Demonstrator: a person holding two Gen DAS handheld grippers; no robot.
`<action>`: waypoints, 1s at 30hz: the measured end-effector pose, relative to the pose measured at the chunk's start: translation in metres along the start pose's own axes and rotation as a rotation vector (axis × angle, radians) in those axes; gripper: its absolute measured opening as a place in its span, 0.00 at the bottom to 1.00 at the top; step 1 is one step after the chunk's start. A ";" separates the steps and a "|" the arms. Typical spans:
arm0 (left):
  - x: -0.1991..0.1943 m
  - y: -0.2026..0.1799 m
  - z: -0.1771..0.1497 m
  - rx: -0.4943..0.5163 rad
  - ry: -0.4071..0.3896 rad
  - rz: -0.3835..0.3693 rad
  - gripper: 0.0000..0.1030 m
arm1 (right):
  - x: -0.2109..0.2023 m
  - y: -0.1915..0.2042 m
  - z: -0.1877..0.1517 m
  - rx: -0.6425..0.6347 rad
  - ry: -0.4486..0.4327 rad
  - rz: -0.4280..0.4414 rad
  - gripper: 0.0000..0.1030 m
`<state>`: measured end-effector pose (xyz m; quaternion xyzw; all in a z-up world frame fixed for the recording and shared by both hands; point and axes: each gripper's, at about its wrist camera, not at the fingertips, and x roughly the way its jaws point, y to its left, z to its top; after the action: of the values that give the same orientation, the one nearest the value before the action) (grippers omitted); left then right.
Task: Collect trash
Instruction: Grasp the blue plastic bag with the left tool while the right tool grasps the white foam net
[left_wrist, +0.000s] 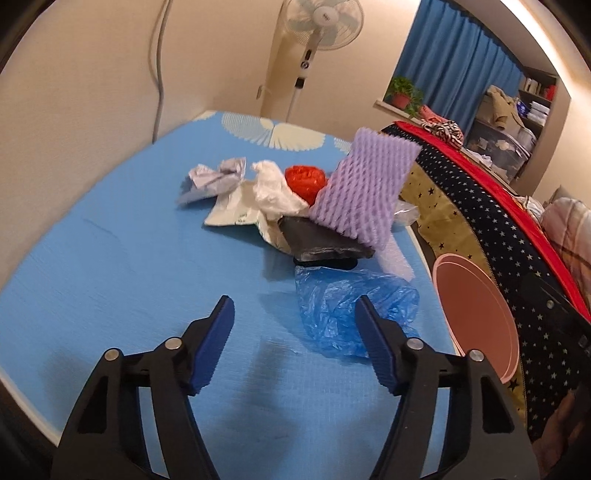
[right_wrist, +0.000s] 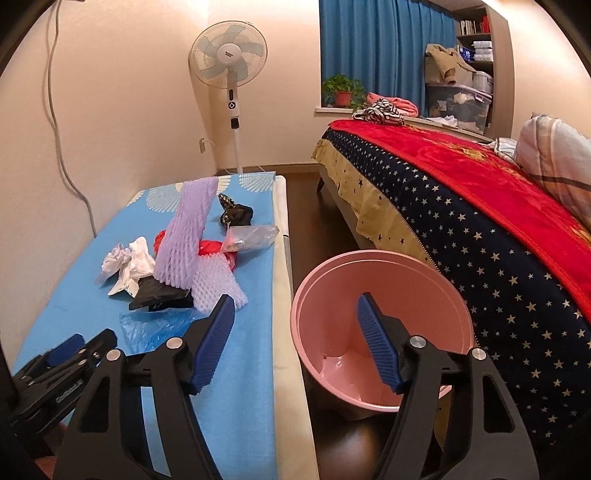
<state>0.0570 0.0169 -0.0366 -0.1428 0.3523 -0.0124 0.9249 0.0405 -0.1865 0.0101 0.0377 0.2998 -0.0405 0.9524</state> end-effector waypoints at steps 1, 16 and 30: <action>0.005 0.001 0.000 -0.010 0.011 -0.003 0.62 | 0.001 0.000 0.000 -0.001 0.001 0.004 0.66; 0.044 0.004 0.006 -0.054 0.121 -0.109 0.13 | 0.038 0.020 0.000 -0.006 0.058 0.101 0.60; 0.012 0.032 0.030 -0.088 -0.015 -0.006 0.00 | 0.112 0.067 -0.001 -0.038 0.215 0.218 0.58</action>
<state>0.0835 0.0536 -0.0316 -0.1847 0.3451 0.0016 0.9202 0.1382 -0.1259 -0.0516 0.0559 0.3950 0.0733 0.9141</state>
